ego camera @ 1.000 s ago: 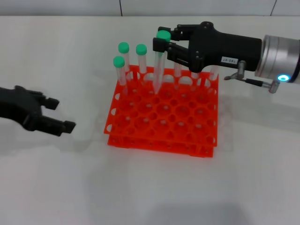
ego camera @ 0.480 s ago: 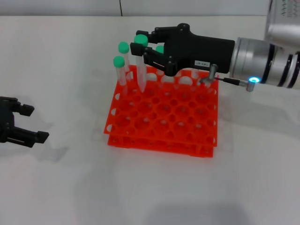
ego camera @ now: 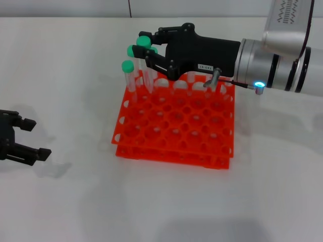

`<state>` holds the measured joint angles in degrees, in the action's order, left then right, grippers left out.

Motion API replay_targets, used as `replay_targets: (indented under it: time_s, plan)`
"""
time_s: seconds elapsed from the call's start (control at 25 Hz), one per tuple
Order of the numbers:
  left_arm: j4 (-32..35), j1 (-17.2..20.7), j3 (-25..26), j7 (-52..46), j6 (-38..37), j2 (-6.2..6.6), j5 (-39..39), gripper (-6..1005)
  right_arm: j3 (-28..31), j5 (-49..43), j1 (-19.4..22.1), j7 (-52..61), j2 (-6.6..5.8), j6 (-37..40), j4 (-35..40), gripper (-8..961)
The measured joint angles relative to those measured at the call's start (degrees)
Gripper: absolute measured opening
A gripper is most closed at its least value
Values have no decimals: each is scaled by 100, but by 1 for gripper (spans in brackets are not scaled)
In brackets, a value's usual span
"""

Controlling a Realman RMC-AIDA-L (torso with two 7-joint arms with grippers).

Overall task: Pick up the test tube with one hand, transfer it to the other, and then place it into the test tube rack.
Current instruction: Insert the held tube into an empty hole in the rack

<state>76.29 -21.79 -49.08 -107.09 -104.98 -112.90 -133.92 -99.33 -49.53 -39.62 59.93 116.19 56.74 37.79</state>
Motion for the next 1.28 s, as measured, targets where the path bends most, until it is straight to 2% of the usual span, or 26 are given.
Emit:
replay_targets:
  time_s: [1.28]
  plan:
    - [-65,-66,-14,21,41,-77,-31,887,-788,1155,-152,-404,0,-963,-72,265]
